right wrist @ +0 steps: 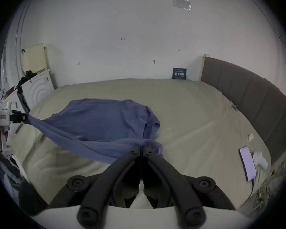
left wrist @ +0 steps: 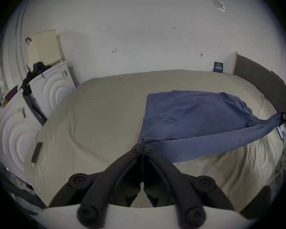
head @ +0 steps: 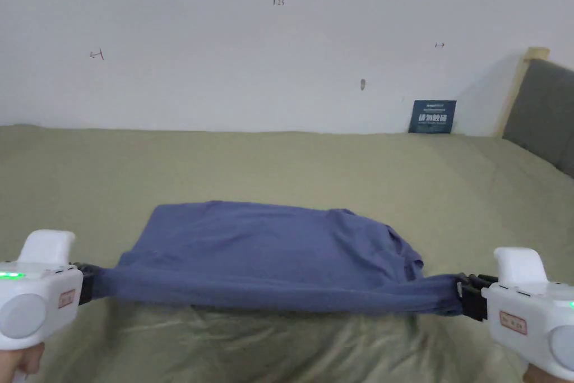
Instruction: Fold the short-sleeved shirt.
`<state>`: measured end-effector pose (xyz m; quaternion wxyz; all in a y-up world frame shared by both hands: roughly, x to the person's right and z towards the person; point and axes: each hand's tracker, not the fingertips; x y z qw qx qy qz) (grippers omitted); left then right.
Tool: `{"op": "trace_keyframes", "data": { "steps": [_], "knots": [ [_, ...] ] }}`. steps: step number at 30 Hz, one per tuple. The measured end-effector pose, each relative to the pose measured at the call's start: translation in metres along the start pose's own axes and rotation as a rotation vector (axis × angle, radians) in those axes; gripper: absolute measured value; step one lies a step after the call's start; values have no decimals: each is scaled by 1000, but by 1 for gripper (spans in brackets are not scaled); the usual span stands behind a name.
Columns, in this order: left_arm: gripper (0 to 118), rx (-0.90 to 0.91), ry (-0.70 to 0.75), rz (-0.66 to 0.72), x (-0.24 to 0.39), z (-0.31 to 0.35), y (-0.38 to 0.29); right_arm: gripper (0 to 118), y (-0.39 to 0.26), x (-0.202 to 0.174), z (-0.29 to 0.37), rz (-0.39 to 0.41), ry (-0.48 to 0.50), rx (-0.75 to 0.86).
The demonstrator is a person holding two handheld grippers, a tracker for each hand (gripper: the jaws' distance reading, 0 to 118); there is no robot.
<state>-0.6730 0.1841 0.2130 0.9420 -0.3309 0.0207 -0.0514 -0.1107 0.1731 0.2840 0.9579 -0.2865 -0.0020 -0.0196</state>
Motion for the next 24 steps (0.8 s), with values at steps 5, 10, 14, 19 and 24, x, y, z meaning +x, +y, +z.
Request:
{"op": "trace_keyframes", "data": {
  "steps": [5, 10, 14, 19, 24],
  "knots": [
    [0, -49, -17, -12, -16, 49, -75, 2, -70, -8, 53, 4, 32, -54],
    [0, -129, -42, 22, -30, 64, -131, 2, -116, -18, 76, 22, 33, -119],
    [0, -154, -45, 48, -37, 59, -153, 2, -135, -22, 72, 31, 26, -163],
    [0, -177, -52, 59, -36, 53, -160, 2, -150, -24, 59, 37, 19, -213],
    [0, -188, -64, 62, -34, 52, -156, 2, -159, -14, 45, 3, 15, -237]
  ]
}}
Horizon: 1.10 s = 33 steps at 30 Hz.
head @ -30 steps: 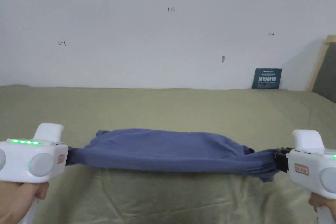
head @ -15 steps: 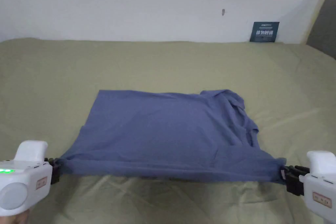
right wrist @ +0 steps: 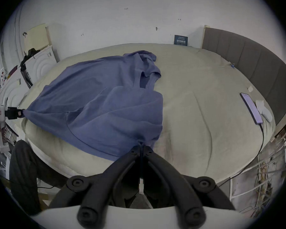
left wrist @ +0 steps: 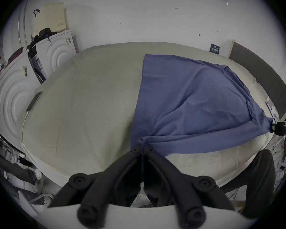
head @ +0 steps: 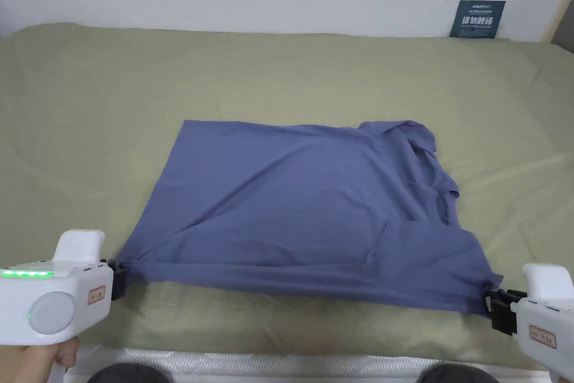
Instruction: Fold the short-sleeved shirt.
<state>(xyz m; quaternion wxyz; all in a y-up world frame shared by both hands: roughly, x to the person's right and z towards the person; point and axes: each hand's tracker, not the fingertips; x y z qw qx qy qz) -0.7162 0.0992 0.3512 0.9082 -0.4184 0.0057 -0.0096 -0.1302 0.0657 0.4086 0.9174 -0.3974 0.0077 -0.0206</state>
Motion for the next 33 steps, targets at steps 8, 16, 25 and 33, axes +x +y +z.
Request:
{"op": "trace_keyframes", "data": {
  "steps": [8, 16, 25, 33],
  "knots": [
    [111, 1, -34, -2, -8, 20, 14, 117, 1, 1, 28, -90, -9, 48],
    [0, 130, -10, 119, -23, 45, 20, 0, 25, 7, 61, -142, -111, 186],
    [14, 8, -98, 87, -26, 32, 23, 0, 26, 4, 55, -108, -72, 141],
    [95, -105, -90, -22, -16, -7, 6, 0, 16, 6, 42, -109, -54, 72]
  ]
}}
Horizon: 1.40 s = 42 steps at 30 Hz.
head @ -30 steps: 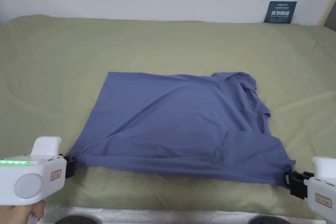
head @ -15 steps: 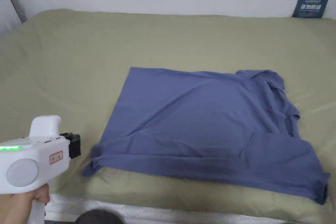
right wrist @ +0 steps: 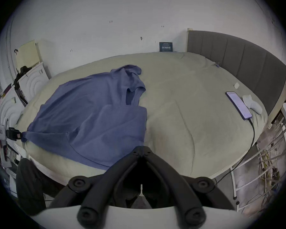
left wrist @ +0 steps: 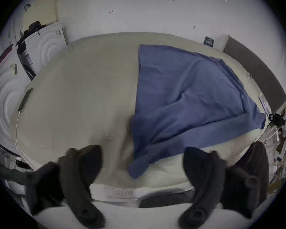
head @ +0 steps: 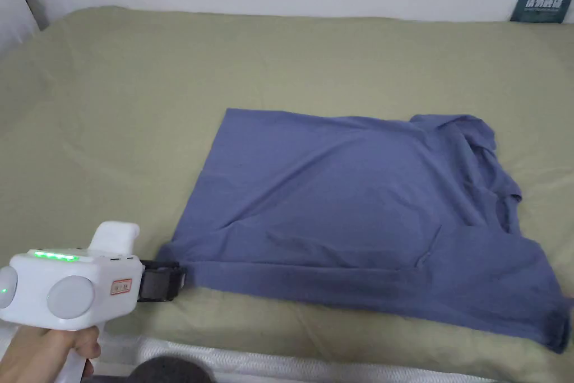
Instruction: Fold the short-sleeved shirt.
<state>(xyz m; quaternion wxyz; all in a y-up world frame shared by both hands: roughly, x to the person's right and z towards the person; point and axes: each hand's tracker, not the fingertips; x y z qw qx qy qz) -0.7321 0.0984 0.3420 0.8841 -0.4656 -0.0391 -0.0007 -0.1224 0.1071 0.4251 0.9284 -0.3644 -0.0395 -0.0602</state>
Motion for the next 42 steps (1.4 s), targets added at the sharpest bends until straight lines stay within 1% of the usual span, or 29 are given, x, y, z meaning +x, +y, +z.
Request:
{"op": "trace_keyframes", "data": {
  "steps": [1, 2, 3, 4, 7, 8, 9, 10, 11, 12, 14, 15, 17, 19, 20, 21, 22, 24, 26, 27, 31, 35, 37, 42],
  "knots": [
    [78, -1, 3, 6, 0, -2, 0, 0, 0, 0, -2, 1, -1, -9],
    [52, 8, -12, 22, -1, -6, 0, 0, -1, 0, -4, 7, -1, -21],
    [6, 9, -10, 36, -1, -7, 1, 0, -2, -1, -6, 11, 2, -26],
    [0, 7, -26, 45, 0, -8, 2, 0, -3, -1, -6, 11, 5, -30],
    [0, 18, -18, 33, 6, -3, 4, 0, -4, -1, -8, 25, 33, -45],
    [0, 26, -20, 28, 7, -1, 3, 3, -4, -1, -9, 31, 38, -55],
    [0, 26, -20, 25, 8, 0, 4, 33, -5, -2, -10, 34, 38, -51],
    [0, 24, -17, 24, 8, 0, 4, 74, -5, -2, -13, 41, 41, -53],
    [0, 29, -16, 28, 8, 1, 4, 106, -6, -2, -18, 45, 62, -81],
    [0, 30, -18, 32, 7, 2, 5, 112, -8, -3, -25, 48, 77, -127],
    [0, 29, -15, 39, 7, 1, 5, 102, -11, -7, -30, 58, 85, -113],
    [0, 32, -14, 41, 7, 0, 5, 99, -12, -9, -39, 84, 69, -140],
    [0, 31, -12, 48, 7, 0, 6, 88, -15, -12, -52, 111, 49, -164],
    [0, 28, -10, 52, 6, -4, 8, 73, -15, -12, -59, 111, 63, -182],
    [0, 28, -10, 55, 5, -4, 10, 36, -14, -12, -60, 107, 63, -181],
    [0, 24, -23, 54, 4, -3, 13, 4, -12, -11, -57, 98, 53, -130],
    [0, 31, -21, 53, 5, -2, 16, 4, -7, -9, -56, 98, 57, -150],
    [0, 49, -25, 38, 4, 2, 27, 4, 6, -7, -50, 70, 62, -117],
    [0, 70, -25, 36, 4, 5, 42, 4, 23, -5, -49, 71, 59, -89],
    [0, 83, -29, 40, 4, 5, 52, 4, 38, -12, -42, 72, 65, -73],
    [0, 119, -30, 45, 7, -2, 91, 4, 81, -17, -52, 72, 66, -30],
    [0, 119, -17, 35, 12, -25, 136, 4, 122, -22, -87, 90, 49, -13],
    [0, 107, -14, 27, 13, -40, 157, 4, 138, -23, -107, 84, 41, -26],
    [0, 75, 13, 31, 17, -83, 191, 4, 168, -22, -161, 101, 9, -75]
  ]
}}
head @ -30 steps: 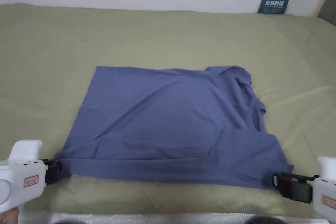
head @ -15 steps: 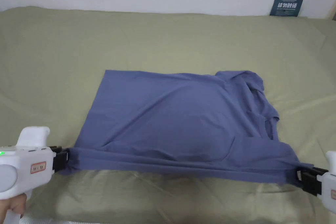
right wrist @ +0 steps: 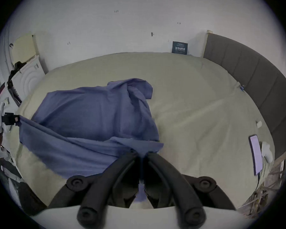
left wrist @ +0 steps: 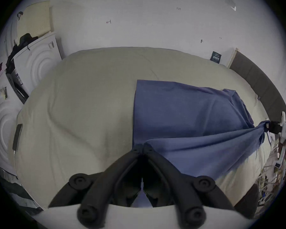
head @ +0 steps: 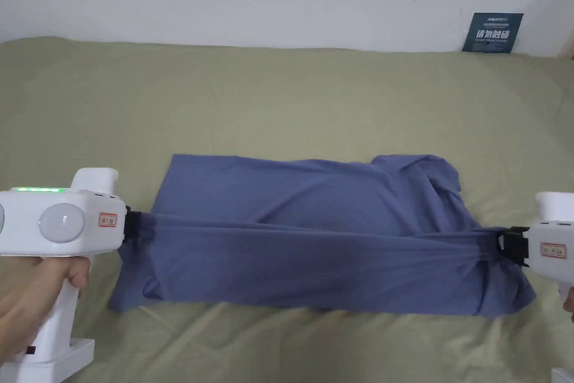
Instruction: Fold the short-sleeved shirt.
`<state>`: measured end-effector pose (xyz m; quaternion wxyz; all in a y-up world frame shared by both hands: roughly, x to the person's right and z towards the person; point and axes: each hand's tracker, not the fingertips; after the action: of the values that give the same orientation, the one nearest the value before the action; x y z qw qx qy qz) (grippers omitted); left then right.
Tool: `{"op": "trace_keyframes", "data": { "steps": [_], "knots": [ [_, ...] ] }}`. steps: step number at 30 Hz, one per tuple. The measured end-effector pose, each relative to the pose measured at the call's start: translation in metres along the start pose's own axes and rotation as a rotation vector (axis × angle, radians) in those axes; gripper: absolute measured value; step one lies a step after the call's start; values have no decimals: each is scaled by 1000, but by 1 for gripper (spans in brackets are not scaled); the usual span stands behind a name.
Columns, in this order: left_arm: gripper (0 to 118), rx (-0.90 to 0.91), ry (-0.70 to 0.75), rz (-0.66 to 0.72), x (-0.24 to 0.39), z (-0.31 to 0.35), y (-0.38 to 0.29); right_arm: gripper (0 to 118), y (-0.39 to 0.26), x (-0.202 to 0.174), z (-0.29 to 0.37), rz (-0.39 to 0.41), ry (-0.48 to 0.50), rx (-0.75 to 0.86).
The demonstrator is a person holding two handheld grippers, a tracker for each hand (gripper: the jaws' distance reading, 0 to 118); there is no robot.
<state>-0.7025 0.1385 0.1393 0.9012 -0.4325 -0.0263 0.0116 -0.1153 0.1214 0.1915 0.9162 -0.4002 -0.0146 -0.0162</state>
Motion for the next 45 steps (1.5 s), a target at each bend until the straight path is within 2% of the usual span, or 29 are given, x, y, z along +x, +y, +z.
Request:
{"op": "trace_keyframes", "data": {
  "steps": [8, 9, 10, 11, 12, 13, 14, 15, 16, 17, 18, 19, 20, 21, 23, 24, 25, 26, 27, 28, 30, 32, 33, 38, 39, 40, 41, 42, 45],
  "knots": [
    [0, -60, -2, 35, 3, -44, 0, 5, 0, -2, -59, -43, -33, -72],
    [19, -35, -16, 40, 2, -40, -3, 18, -3, 0, -56, -61, -41, -65],
    [56, -19, -7, 44, 0, -37, -5, 45, -5, 2, -52, -83, -59, -54],
    [99, -31, 9, 51, -2, -35, -7, 87, -7, 7, -48, -98, -63, -51],
    [118, -27, 24, 52, -6, -29, -11, 118, -11, 11, -41, -98, -56, -51],
    [115, 13, 26, 49, -10, -22, -14, 111, -10, 13, -30, -128, -49, 39],
    [111, 5, 22, 40, -12, -15, -19, 104, -12, 16, -24, -111, -45, -3],
    [108, 3, 25, 40, -13, -11, -23, 102, -15, 19, -20, -114, -45, -5],
    [102, 10, 30, 42, -13, -4, -26, 102, -18, 21, -17, -117, -41, -3],
    [88, 21, 37, 47, -14, 3, -31, 98, -34, 18, -6, -108, -41, -6],
    [51, 18, 30, 50, -14, 8, -37, 75, -43, 16, 3, -100, -43, 4],
    [12, 19, 26, 53, -15, 11, -43, 38, -48, 16, 8, -92, -46, 27],
    [0, 23, 31, 56, -14, 15, -48, 0, -54, 14, 11, -78, -70, 26],
    [0, 23, 29, 55, -16, 18, -53, 0, -57, 9, 17, -30, -38, 44],
    [0, -3, -27, 66, -18, 22, -61, 0, -63, 12, 21, -66, 33, -1],
    [0, -1, -29, 63, -13, 27, -63, 0, -67, 10, 22, -63, 16, 4],
    [0, -3, -30, 58, -12, 29, -65, 0, -71, 13, 29, -98, -30, 16],
    [0, -1, -28, 57, -11, 29, -67, 0, -74, 12, 31, -74, -32, 14],
    [6, -2, -24, 62, -11, 29, -70, 0, -76, 12, 32, -71, -31, 11],
    [30, -2, -20, 68, -6, 29, -70, 0, -77, 13, 32, -73, -23, 5],
    [118, -18, 11, 56, -4, 18, -72, 0, -75, 9, 23, -55, -3, -20],
    [112, -28, 31, 43, -2, 5, -78, 0, -73, 7, 17, -44, 0, -29],
    [113, -44, 61, 26, -6, 0, -78, 0, -77, 4, 26, -64, -35, -1],
    [112, -97, 93, 36, -12, -25, -81, 0, -71, 1, 14, -50, 0, -28],
    [105, -98, 88, 38, -16, -26, -82, 0, -70, 1, 12, -45, 2, -32],
    [86, -95, 90, 43, -7, -24, -80, 0, -69, 0, 11, -41, 4, -31],
    [48, -93, 65, 49, -7, -23, -81, 2, -69, -1, 14, -46, 5, -27],
    [14, -73, 23, 73, -7, -22, -82, 23, -67, -2, 12, -50, 3, -32],
    [13, -84, 61, 40, 1, -21, -80, 118, -64, -3, 1, -71, 17, -67]
  ]
}}
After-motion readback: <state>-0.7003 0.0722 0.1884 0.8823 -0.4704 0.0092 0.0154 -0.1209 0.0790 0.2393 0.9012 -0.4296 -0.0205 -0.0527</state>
